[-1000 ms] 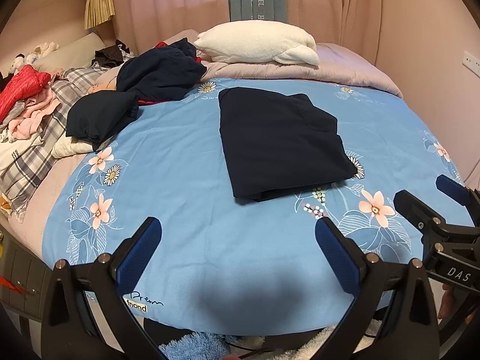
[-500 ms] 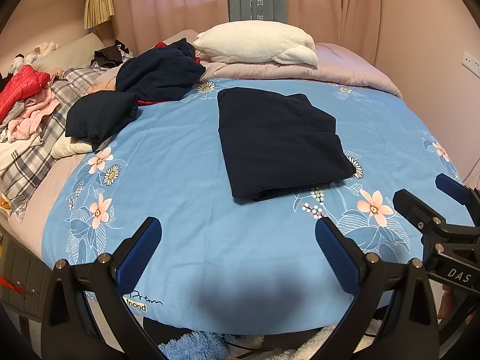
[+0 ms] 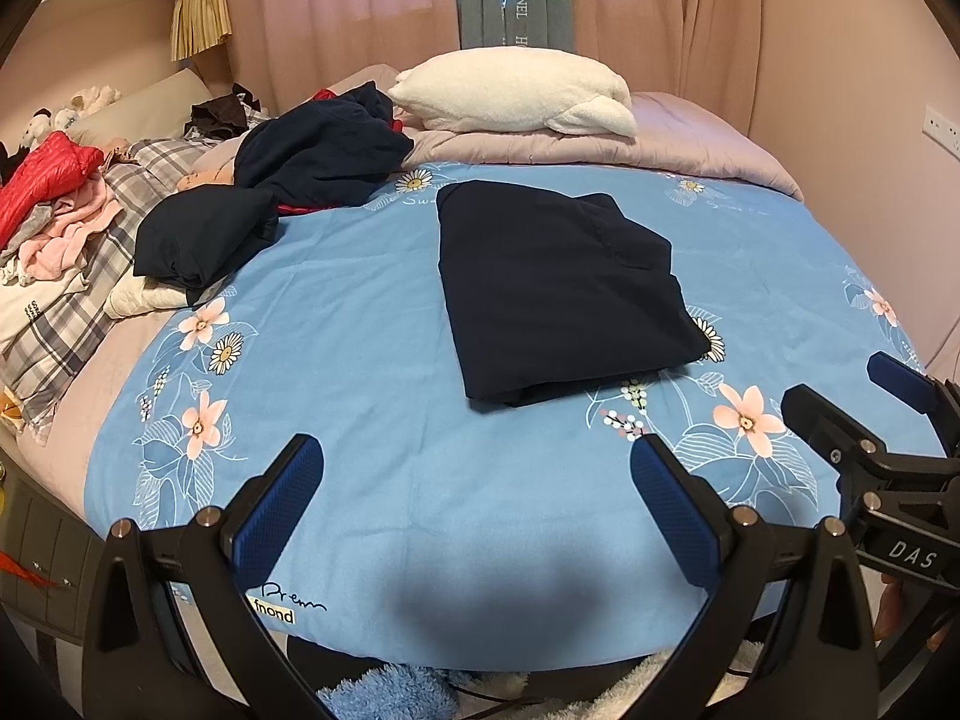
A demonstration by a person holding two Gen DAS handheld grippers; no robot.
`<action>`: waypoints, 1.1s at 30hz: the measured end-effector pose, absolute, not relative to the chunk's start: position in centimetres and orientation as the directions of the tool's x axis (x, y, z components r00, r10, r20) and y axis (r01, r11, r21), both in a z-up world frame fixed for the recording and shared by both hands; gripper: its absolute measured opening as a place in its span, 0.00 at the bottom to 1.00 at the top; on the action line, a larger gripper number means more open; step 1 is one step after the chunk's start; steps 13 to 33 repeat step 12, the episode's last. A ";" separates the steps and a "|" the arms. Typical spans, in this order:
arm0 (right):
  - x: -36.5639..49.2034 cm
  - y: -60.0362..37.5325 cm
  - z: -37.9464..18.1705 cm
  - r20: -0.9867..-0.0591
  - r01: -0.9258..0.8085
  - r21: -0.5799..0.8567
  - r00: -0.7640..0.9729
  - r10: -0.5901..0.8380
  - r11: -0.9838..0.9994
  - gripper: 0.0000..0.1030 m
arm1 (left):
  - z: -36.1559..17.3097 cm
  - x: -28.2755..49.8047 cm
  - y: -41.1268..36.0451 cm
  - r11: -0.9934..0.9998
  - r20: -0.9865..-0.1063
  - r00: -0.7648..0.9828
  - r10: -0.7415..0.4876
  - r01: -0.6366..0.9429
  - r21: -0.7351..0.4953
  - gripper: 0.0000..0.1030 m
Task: Fold large clothes
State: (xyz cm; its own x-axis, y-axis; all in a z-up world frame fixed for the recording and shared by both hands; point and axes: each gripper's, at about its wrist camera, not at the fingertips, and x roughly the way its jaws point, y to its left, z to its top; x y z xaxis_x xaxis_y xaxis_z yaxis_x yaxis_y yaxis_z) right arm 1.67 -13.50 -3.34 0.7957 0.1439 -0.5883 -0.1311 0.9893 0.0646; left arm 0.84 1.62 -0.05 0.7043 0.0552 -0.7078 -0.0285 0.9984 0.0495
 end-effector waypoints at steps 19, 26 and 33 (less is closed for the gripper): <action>1.7 -13.5 -3.3 -0.586 -0.133 0.067 0.797 0.147 0.989 0.99 | 0.1 0.8 1.7 0.998 -0.706 0.706 0.064 -0.038 0.052 1.00; 1.7 -13.5 -3.3 -0.586 -0.133 0.067 0.797 0.147 0.989 0.99 | 0.1 0.8 1.7 0.998 -0.706 0.706 0.064 -0.038 0.052 1.00; 1.7 -13.5 -3.3 -0.586 -0.133 0.067 0.797 0.147 0.989 0.99 | 0.1 0.8 1.7 0.998 -0.706 0.706 0.064 -0.038 0.052 1.00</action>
